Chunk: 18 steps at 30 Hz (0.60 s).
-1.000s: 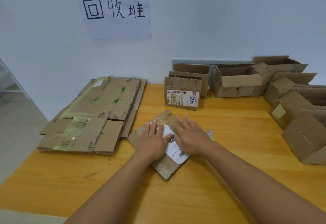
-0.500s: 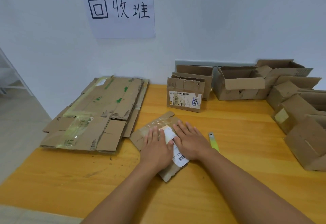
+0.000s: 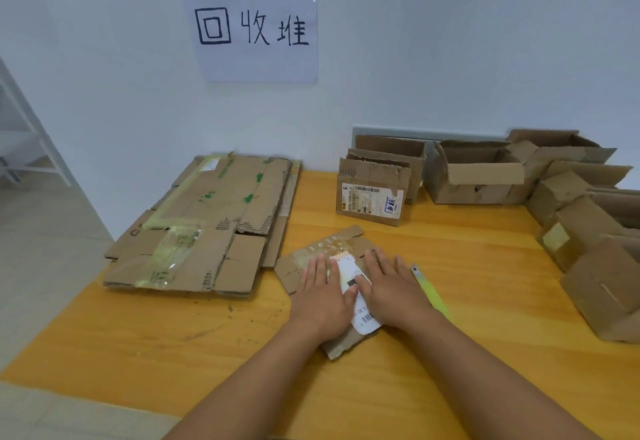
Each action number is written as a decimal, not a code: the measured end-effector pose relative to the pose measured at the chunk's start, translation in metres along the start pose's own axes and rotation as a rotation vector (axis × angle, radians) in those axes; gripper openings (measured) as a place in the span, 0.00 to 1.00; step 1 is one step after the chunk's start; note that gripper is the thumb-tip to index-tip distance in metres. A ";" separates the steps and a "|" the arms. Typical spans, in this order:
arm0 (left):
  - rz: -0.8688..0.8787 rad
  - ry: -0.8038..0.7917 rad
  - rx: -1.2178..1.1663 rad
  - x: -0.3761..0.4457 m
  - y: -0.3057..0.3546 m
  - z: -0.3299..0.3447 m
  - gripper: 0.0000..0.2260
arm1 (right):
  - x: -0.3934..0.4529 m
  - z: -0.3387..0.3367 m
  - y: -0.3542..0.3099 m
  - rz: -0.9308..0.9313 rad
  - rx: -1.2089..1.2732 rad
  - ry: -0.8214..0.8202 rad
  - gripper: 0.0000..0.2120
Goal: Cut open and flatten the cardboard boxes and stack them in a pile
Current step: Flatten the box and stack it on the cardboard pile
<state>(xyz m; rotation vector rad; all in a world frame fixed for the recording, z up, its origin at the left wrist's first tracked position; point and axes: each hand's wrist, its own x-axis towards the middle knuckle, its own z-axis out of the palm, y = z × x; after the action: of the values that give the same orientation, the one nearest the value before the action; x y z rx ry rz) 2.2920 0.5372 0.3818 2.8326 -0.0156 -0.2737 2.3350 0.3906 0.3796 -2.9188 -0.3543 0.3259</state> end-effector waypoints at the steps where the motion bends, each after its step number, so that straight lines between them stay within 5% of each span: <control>1: -0.012 0.008 -0.023 -0.002 0.002 0.001 0.32 | -0.004 -0.002 -0.003 0.047 0.021 0.023 0.33; 9: -0.051 0.074 -0.132 -0.031 0.019 0.007 0.33 | -0.020 -0.041 0.005 0.236 0.034 -0.003 0.45; 13: -0.017 0.177 -0.144 -0.044 0.014 0.008 0.32 | -0.025 -0.050 0.018 0.216 0.356 -0.020 0.31; 18: -0.077 0.310 -0.130 -0.057 0.007 0.006 0.33 | -0.049 -0.062 0.011 0.057 0.504 -0.024 0.25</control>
<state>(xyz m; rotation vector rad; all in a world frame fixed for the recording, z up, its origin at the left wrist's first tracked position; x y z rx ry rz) 2.2352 0.5309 0.3886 2.7176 0.1707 0.1454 2.3060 0.3581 0.4459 -2.4340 -0.1612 0.3935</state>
